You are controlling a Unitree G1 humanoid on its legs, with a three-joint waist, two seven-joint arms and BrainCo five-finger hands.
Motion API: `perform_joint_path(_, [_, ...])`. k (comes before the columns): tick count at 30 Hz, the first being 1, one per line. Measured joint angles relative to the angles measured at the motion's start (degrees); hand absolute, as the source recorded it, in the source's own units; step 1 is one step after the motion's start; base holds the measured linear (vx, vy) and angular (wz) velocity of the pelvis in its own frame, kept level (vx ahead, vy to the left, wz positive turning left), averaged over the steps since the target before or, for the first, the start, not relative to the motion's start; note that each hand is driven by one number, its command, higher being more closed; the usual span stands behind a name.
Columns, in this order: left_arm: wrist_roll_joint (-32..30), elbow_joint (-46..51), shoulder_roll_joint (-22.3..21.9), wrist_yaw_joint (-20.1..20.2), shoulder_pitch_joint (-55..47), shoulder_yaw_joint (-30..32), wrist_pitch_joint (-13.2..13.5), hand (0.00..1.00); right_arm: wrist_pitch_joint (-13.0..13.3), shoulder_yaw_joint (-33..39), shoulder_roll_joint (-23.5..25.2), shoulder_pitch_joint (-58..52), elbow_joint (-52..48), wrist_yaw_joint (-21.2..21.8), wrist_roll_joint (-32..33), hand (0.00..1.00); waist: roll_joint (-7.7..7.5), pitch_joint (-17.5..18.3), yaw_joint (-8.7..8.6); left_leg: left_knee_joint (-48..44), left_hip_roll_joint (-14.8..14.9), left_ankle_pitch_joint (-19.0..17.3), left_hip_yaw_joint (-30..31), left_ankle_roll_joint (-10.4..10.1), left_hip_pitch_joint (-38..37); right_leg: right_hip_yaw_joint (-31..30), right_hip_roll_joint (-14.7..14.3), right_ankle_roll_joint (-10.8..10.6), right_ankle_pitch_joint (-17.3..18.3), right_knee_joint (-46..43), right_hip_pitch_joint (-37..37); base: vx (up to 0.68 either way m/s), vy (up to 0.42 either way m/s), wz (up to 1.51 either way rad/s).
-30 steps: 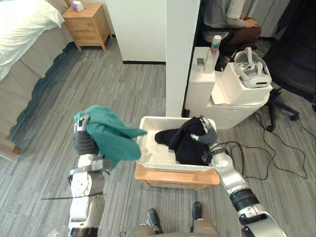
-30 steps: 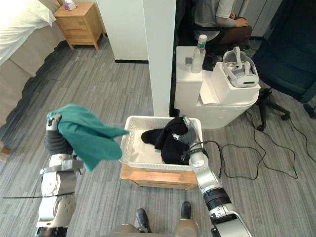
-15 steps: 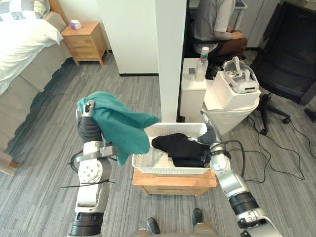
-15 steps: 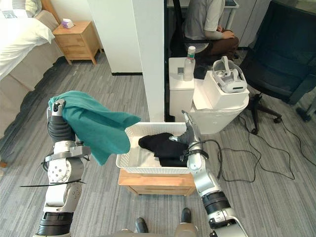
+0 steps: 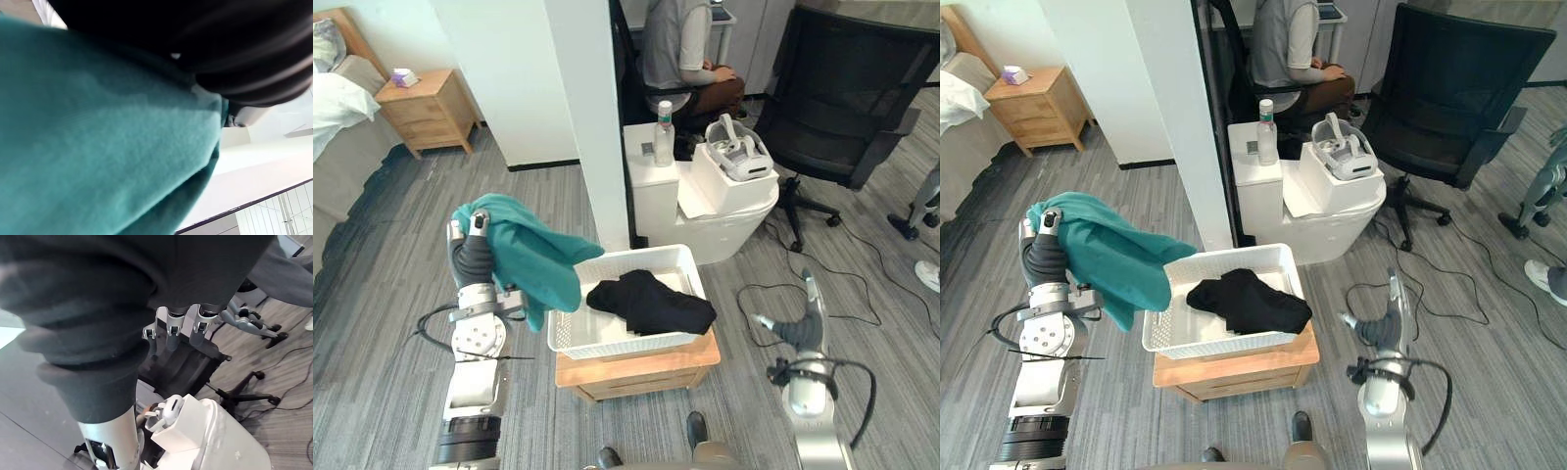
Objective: Tidy the bed and pick cloth on bed and put in laundry
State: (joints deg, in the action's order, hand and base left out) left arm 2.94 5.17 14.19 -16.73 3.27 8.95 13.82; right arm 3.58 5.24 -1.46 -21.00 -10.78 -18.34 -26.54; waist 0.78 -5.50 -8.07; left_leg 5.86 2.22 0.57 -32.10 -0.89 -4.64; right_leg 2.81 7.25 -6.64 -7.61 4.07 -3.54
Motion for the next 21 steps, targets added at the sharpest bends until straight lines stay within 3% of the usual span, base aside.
perform_joint_path(2, [-0.4,-0.7,-2.0,-1.4,1.5,-1.7,-0.3,1.0,0.1,-2.1,0.7,-1.8,-0.2,0.0,0.1,0.0,-0.12,0.1,-0.77,0.0,0.2,-0.3,-2.1,-0.2,0.3,-1.4,-0.1,0.0,0.0,-0.3,-1.3,-0.01,-0.015,-0.52])
perform_joint_path(3, [-4.3,-3.4,-4.2,-3.9,4.3,-7.1,-2.3,1.0,0.2,-4.3,1.0,-3.9,-0.4,0.6,0.2,0.0,-0.15,0.3,-1.16,0.0,0.6,-0.8,-5.4,-0.5,0.4,-2.4,-0.3,-0.2,0.0,-1.0,-2.5,-0.01,-0.016,-0.58])
perform_joint_path(5, [-9.6,-8.5,-6.3,-4.7,6.6,-12.4,-4.3,1.0,0.4,-6.7,1.0,-5.4,-0.4,1.0,1.1,0.0,0.04,0.6,-2.75,0.0,0.9,-0.9,-8.0,-0.8,0.3,-3.1,-0.5,-0.5,-0.1,-1.0,-3.1,0.01,-0.015,-0.43])
perform_joint_path(6, [-14.7,-12.6,-8.0,-4.5,7.9,-15.6,-6.0,1.0,0.7,-8.4,1.2,-5.8,-0.4,1.0,1.3,0.0,0.17,0.7,-4.41,0.0,1.1,-1.1,-9.8,-1.1,0.3,-4.2,-0.8,-0.4,-0.3,-1.0,-3.9,0.04,-0.02,-0.61])
perform_joint_path(7, [-18.1,-16.0,-9.5,-4.5,9.0,-17.2,-7.1,1.0,1.3,-9.8,1.2,-6.2,-0.4,0.9,1.7,0.0,0.18,0.7,-5.78,-0.1,1.4,-1.4,-11.6,-1.5,0.4,-5.4,-1.3,-0.2,-0.8,-1.0,-4.9,0.06,-0.03,-0.65])
perform_joint_path(9, [-22.0,-22.4,-10.1,-4.6,12.6,-17.8,-8.1,1.0,2.4,-10.8,1.8,-7.6,-0.4,0.6,1.9,0.0,0.22,0.7,-6.91,-1.8,2.3,-2.0,-13.2,-2.0,1.2,-6.5,-2.0,0.3,-1.4,-0.9,-5.8,0.06,-0.046,-0.5])
perform_joint_path(13, [-24.1,-34.1,-6.1,-7.5,24.1,-13.7,-11.5,1.0,4.6,-13.7,2.1,-9.9,-0.2,0.5,4.5,0.0,1.09,0.0,-7.04,-6.4,4.8,-3.6,-15.2,-2.9,4.7,-8.0,-3.2,0.8,-1.8,-1.0,-8.9,0.03,-0.07,-0.28])
perform_joint_path(16, [-24.0,-36.0,-4.3,-9.8,29.6,-12.8,-11.7,1.0,5.5,-15.5,2.1,-9.7,-0.1,-0.3,5.9,0.0,1.83,-2.1,-7.04,-8.2,5.7,-4.2,-15.5,-2.9,6.4,-8.1,-3.4,1.1,-2.1,-0.9,-10.2,-0.01,-0.022,-0.03])
perform_joint_path(21, [-23.9,-36.1,-5.7,-10.3,28.5,-13.3,-11.3,1.0,5.5,-16.8,2.3,-9.5,-0.1,-1.3,5.8,0.0,2.36,-4.8,-6.92,-10.6,6.9,-5.6,-17.6,-3.1,6.8,-9.3,-3.7,1.3,-2.3,-0.9,-10.6,-0.04,-0.005,-0.13])
